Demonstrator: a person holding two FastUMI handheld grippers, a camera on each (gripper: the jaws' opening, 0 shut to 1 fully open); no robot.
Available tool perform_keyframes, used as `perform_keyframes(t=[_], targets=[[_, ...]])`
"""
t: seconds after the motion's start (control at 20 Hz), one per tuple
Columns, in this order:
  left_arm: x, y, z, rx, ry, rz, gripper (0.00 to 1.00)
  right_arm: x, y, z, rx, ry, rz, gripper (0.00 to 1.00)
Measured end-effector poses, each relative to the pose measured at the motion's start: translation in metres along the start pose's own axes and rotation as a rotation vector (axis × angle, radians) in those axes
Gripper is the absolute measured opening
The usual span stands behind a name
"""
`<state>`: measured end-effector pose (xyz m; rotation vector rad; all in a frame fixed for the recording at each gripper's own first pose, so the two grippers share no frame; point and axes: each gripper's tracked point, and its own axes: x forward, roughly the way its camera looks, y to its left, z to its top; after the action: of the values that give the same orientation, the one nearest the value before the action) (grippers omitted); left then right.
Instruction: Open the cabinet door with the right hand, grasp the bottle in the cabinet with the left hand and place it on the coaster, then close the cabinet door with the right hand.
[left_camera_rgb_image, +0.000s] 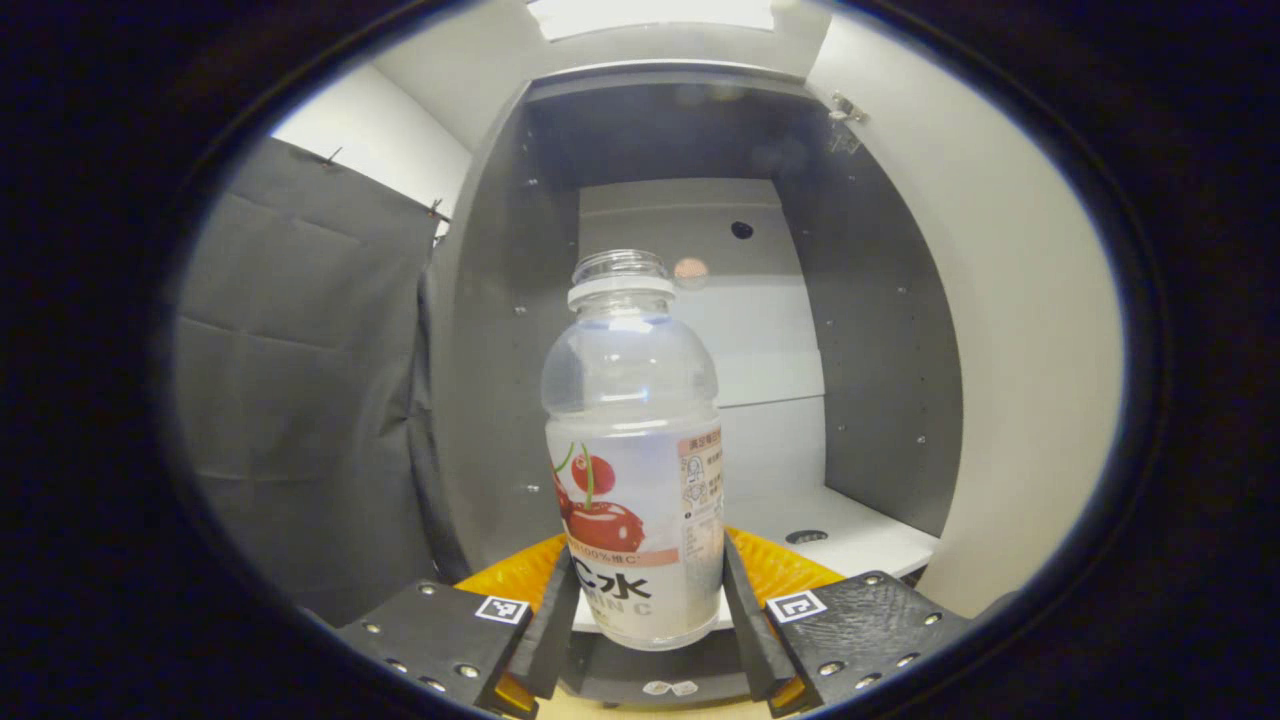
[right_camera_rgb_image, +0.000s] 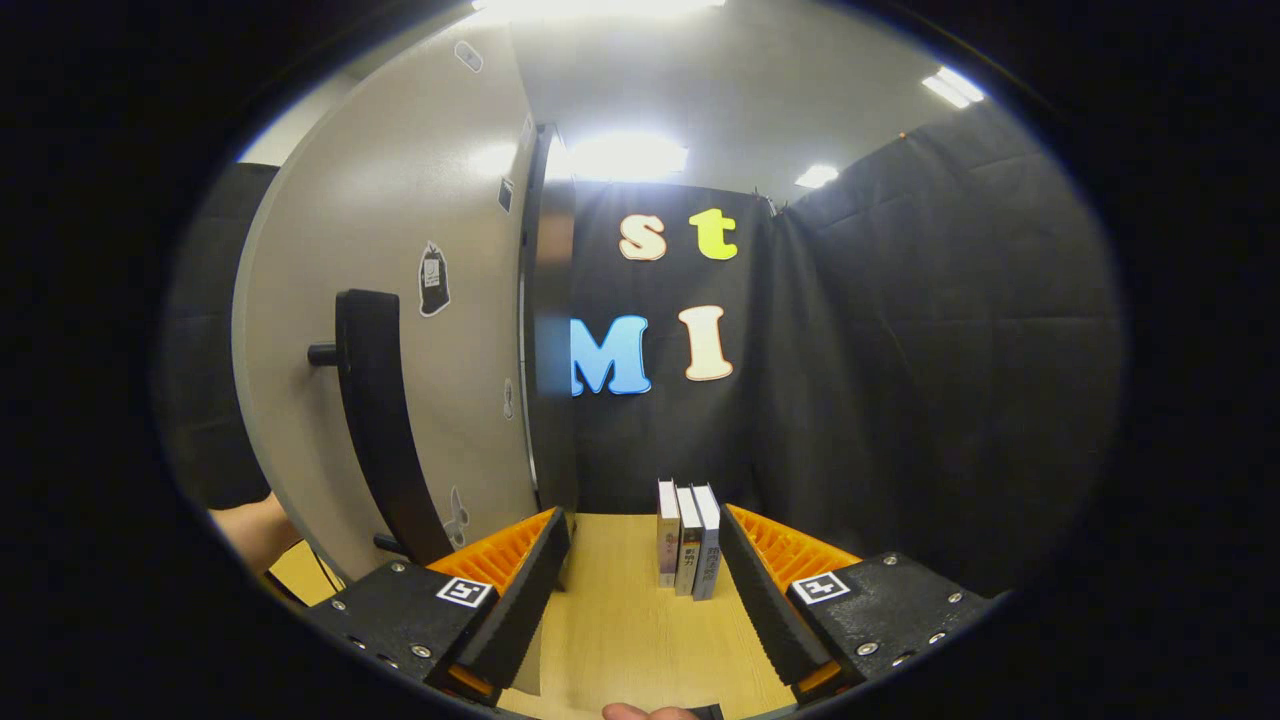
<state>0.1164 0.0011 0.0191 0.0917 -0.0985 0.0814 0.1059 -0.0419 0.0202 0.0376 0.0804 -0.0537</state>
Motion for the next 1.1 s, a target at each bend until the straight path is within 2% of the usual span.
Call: perform_keyframes(t=[0.05, 0.25, 0.3, 0.35, 0.55, 0.65, 0.8, 0.95, 1.1], targets=[[-0.014, 0.005, 0.003, 0.005, -0.004, 0.012, 0.71, 0.002, -0.001, -0.004, 0.006, 0.011, 0.01, 0.93], [-0.07, 0.021, -0.003, 0.05, 0.002, 0.067, 0.71, 0.014, 0.0, -0.009, 0.021, 0.007, 0.053, 0.93], [-0.086, 0.027, -0.008, 0.069, 0.003, 0.079, 0.74, 0.017, 0.002, -0.012, 0.026, 0.006, 0.064, 0.93], [-0.101, 0.031, -0.012, 0.089, 0.001, 0.091, 0.71, 0.02, 0.005, -0.015, 0.028, 0.009, 0.074, 0.93], [-0.155, 0.035, -0.032, 0.145, -0.004, 0.124, 0.71, 0.029, 0.016, -0.034, 0.011, 0.037, 0.109, 0.93], [-0.178, 0.045, -0.049, 0.175, 0.011, 0.157, 0.71, 0.033, 0.018, -0.043, 0.004, 0.055, 0.111, 0.92], [-0.202, 0.047, -0.077, 0.164, 0.028, 0.174, 0.71, 0.037, 0.019, -0.055, 0.003, 0.083, 0.111, 0.9], [-0.227, 0.054, -0.099, 0.243, 0.028, 0.22, 0.71, 0.043, 0.011, -0.07, -0.012, 0.107, 0.079, 0.9], [-0.243, 0.044, -0.126, 0.27, 0.004, 0.222, 0.71, 0.047, 0.015, -0.09, -0.057, 0.147, 0.073, 0.9]])
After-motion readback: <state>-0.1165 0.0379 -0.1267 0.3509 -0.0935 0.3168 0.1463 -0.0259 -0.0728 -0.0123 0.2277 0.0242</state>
